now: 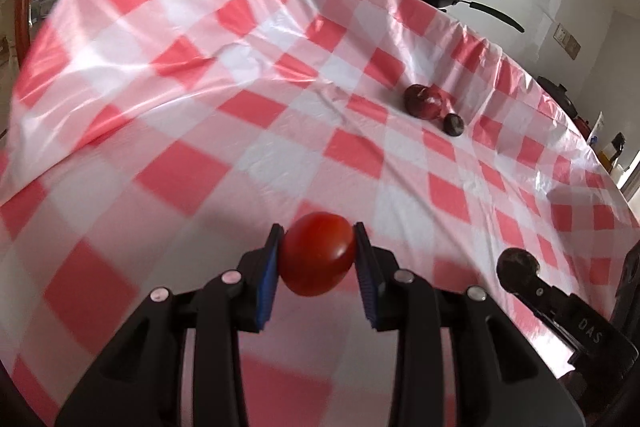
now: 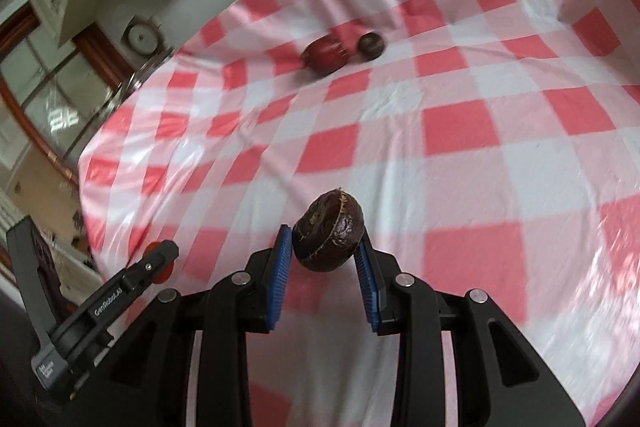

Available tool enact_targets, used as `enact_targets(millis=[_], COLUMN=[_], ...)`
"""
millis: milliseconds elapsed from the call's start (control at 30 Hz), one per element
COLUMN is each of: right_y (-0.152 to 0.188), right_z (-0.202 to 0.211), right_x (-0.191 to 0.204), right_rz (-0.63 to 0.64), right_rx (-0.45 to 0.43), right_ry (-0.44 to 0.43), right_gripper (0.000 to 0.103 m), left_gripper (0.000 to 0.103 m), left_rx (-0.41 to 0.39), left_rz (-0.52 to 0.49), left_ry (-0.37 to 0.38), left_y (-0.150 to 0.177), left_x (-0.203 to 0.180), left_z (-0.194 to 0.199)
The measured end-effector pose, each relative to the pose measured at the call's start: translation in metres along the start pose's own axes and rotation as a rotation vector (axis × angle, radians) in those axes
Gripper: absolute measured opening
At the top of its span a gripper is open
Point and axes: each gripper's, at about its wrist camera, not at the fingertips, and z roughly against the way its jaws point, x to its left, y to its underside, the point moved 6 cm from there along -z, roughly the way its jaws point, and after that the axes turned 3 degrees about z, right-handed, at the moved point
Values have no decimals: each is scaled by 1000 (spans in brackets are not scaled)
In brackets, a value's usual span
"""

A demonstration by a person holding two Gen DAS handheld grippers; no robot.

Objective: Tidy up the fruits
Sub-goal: 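Carry the cherry tomato and plum to the white box and open both tools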

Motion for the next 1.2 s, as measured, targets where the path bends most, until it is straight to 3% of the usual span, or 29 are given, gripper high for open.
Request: enact_targets(millis=[200,433,667,900,1067,1200], right_y=[30,67,112,195,282,337], right_z=[-2,-10,-10,9,14,-10], right_x=[42,112,183,276,326,335], right_rz=[74,268,462,786,1045,1162], right_rx=[69,128,189,275,430,564], right_ry=[-58,-111,-213,-414,-561,-534], right_gripper=[33,33,33,33,33,33], left_gripper=[35,35,35,35,35,35], left_rx=[-6,-51,-90,-114,-57,41], left_rz=[4,-14,42,160,195,170], left_ry=[-51,-134,-163,-246,-369,-442], left_y=[15,35,60,103,140,164], left_x=[47,103,159,247,310,337], left_z=[36,82,130,191,210,197])
